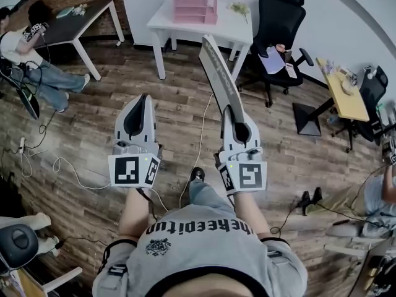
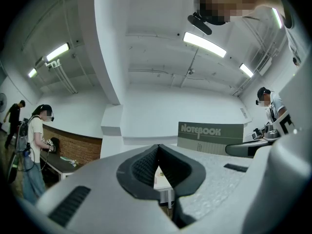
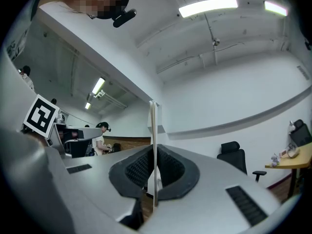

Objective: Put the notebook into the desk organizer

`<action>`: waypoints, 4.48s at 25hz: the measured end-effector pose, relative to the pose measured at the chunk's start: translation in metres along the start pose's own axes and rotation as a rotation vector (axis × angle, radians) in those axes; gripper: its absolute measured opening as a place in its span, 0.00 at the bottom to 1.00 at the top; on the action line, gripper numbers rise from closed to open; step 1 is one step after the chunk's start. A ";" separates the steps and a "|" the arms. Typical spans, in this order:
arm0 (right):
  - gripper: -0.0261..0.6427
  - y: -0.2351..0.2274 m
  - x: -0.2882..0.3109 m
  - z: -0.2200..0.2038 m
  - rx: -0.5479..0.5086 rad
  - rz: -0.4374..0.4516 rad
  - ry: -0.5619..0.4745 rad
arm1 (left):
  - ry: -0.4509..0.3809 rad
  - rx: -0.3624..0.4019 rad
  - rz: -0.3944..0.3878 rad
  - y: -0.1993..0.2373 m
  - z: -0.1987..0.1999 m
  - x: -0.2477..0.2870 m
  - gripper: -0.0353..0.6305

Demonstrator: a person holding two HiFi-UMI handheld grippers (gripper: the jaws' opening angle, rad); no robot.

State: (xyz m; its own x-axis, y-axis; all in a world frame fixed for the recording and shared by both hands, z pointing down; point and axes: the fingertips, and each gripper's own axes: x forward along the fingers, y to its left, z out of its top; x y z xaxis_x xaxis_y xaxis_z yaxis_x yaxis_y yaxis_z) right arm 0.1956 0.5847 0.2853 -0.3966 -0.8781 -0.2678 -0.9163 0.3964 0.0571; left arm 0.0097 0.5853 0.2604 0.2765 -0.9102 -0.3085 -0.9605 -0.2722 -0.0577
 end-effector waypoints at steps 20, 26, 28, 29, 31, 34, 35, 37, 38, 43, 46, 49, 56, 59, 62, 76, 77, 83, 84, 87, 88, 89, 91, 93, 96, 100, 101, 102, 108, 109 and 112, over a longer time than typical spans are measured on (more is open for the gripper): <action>0.05 -0.085 0.181 -0.042 0.014 0.011 -0.011 | -0.022 0.013 0.021 0.050 -0.046 0.181 0.06; 0.05 -0.102 0.214 -0.058 0.030 0.028 -0.007 | -0.015 0.012 0.060 0.062 -0.061 0.208 0.06; 0.05 -0.103 0.222 -0.064 0.038 0.031 0.002 | -0.004 0.010 0.065 0.066 -0.068 0.213 0.06; 0.05 -0.103 0.225 -0.067 0.039 0.033 0.003 | -0.001 0.011 0.066 0.069 -0.070 0.216 0.06; 0.05 -0.105 0.234 -0.070 0.038 0.034 0.004 | -0.003 0.012 0.062 0.073 -0.074 0.226 0.06; 0.05 -0.107 0.252 -0.078 0.032 0.028 0.004 | -0.008 0.003 0.047 0.081 -0.082 0.243 0.06; 0.05 -0.108 0.260 -0.081 0.031 0.025 0.004 | -0.009 0.002 0.041 0.084 -0.085 0.250 0.06; 0.05 -0.111 0.278 -0.085 0.031 0.017 0.001 | -0.010 0.002 0.028 0.093 -0.091 0.267 0.06; 0.05 -0.113 0.289 -0.088 0.029 0.011 -0.002 | -0.011 0.003 0.022 0.099 -0.094 0.277 0.06; 0.05 -0.117 0.347 -0.099 0.026 -0.021 -0.011 | -0.017 0.002 -0.008 0.136 -0.106 0.328 0.06; 0.05 -0.117 0.382 -0.105 0.026 -0.038 -0.014 | -0.026 0.005 -0.029 0.159 -0.110 0.359 0.06; 0.05 -0.117 0.415 -0.112 0.028 -0.057 -0.010 | -0.031 -0.002 -0.051 0.181 -0.116 0.387 0.06; 0.05 -0.111 0.478 -0.129 0.038 -0.097 -0.013 | -0.017 -0.004 -0.068 0.233 -0.135 0.433 0.06; 0.05 -0.106 0.499 -0.134 0.036 -0.117 -0.019 | -0.020 -0.006 -0.084 0.252 -0.141 0.449 0.06; 0.05 -0.103 0.516 -0.140 0.034 -0.138 -0.024 | -0.024 -0.011 -0.101 0.268 -0.148 0.462 0.06; 0.05 -0.104 0.564 -0.171 0.015 -0.193 0.019 | 0.015 -0.069 -0.137 0.307 -0.193 0.503 0.06; 0.05 -0.106 0.567 -0.174 0.015 -0.195 0.022 | 0.018 -0.071 -0.140 0.307 -0.196 0.507 0.06; 0.05 -0.121 0.602 -0.184 0.020 -0.191 0.024 | 0.016 -0.064 -0.128 0.322 -0.205 0.539 0.06; 0.05 -0.123 0.610 -0.187 0.022 -0.189 0.024 | 0.015 -0.061 -0.124 0.326 -0.207 0.546 0.06; 0.05 -0.134 0.635 -0.195 0.027 -0.179 0.023 | 0.012 -0.054 -0.111 0.335 -0.213 0.569 0.06; 0.05 -0.137 0.644 -0.197 0.027 -0.174 0.022 | 0.011 -0.052 -0.108 0.338 -0.215 0.577 0.06; 0.05 -0.141 0.653 -0.198 0.027 -0.170 0.020 | 0.010 -0.049 -0.106 0.340 -0.217 0.584 0.06; 0.05 -0.148 0.671 -0.199 0.022 -0.161 0.016 | 0.004 -0.044 -0.098 0.345 -0.219 0.600 0.06; 0.05 -0.155 0.689 -0.201 0.015 -0.152 0.014 | 0.000 -0.047 -0.086 0.353 -0.222 0.615 0.06; 0.05 -0.165 0.714 -0.206 -0.001 -0.138 0.021 | -0.002 -0.046 -0.073 0.360 -0.228 0.637 0.06; 0.05 -0.179 0.741 -0.214 -0.036 -0.117 0.038 | -0.003 -0.044 -0.053 0.367 -0.234 0.658 0.06; 0.05 -0.182 0.747 -0.217 -0.051 -0.114 0.047 | -0.001 -0.043 -0.048 0.369 -0.236 0.663 0.06; 0.05 -0.186 0.753 -0.220 -0.067 -0.113 0.058 | 0.002 -0.043 -0.044 0.371 -0.238 0.667 0.06; 0.05 -0.209 0.785 -0.249 -0.262 -0.122 0.154 | 0.021 -0.036 -0.025 0.380 -0.252 0.692 0.06; 0.05 -0.212 0.790 -0.254 -0.312 -0.123 0.169 | 0.025 -0.035 -0.023 0.381 -0.254 0.695 0.06; 0.05 -0.224 0.803 -0.272 -0.461 -0.138 0.235 | 0.037 -0.034 -0.017 0.383 -0.261 0.704 0.06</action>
State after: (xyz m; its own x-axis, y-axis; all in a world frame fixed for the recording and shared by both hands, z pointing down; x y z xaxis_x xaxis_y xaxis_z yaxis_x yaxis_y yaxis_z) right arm 0.0673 -0.2818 0.3187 -0.2240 -0.9710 -0.0833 -0.8694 0.1605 0.4672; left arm -0.1555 -0.2416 0.2689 0.2943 -0.9160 -0.2727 -0.9542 -0.2975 -0.0306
